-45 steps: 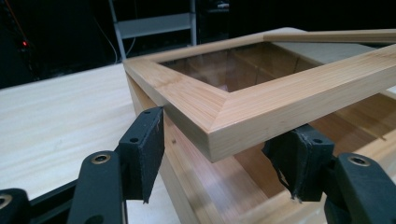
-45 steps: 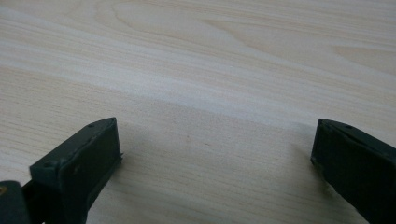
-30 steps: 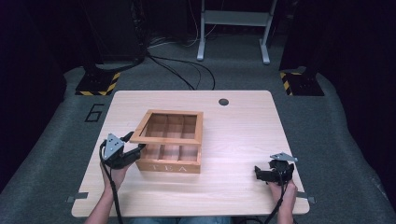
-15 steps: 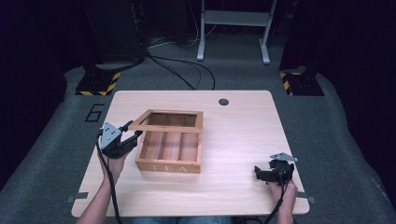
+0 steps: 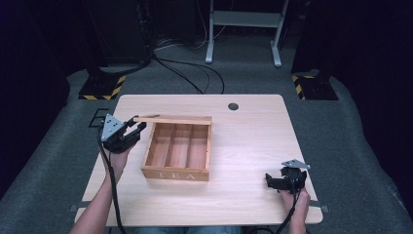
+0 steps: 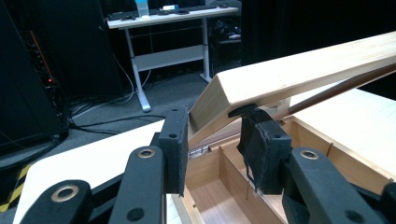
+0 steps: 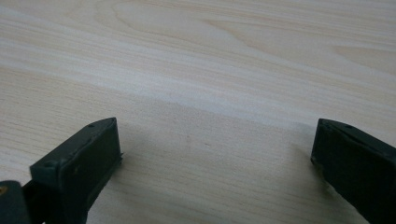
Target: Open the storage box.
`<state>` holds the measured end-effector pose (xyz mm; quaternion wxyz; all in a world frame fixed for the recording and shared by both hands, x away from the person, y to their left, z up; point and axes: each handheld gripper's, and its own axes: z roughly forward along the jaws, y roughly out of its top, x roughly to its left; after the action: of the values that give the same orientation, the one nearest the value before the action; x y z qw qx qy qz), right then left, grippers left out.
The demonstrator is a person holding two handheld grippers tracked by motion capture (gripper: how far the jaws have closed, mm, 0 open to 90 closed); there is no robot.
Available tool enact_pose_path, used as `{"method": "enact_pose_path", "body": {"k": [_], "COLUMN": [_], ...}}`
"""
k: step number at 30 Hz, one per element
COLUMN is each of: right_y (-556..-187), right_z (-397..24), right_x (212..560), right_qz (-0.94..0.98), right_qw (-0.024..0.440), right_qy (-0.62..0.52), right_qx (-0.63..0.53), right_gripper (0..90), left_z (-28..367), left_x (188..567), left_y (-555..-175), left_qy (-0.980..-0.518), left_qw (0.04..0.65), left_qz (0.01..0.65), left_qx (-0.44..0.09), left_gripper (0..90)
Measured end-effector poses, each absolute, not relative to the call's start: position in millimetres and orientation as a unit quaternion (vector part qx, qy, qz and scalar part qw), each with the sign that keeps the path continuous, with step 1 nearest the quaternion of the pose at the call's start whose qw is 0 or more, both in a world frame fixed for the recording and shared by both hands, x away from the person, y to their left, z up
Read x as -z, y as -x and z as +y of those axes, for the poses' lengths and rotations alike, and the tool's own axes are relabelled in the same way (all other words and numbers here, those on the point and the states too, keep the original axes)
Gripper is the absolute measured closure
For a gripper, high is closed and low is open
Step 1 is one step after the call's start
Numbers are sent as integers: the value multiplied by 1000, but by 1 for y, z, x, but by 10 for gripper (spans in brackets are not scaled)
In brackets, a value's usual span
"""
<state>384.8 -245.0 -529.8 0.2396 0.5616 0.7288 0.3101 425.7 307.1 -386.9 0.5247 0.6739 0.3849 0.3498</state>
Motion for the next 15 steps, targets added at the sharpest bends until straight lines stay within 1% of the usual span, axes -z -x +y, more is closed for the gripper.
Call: {"method": "enact_pose_path", "body": {"k": [15], "right_y": [-385], "right_z": [-245], "right_x": [530], "right_qz": [729], "right_qw": [239], "right_qy": [-562], "right_qx": [-310], "right_gripper": [9], "left_z": [310], "left_x": [359], "left_y": [-456], "left_qy": [-691], "left_qw": [516], "left_qz": [387], "left_qx": [-326], "left_gripper": [631]}}
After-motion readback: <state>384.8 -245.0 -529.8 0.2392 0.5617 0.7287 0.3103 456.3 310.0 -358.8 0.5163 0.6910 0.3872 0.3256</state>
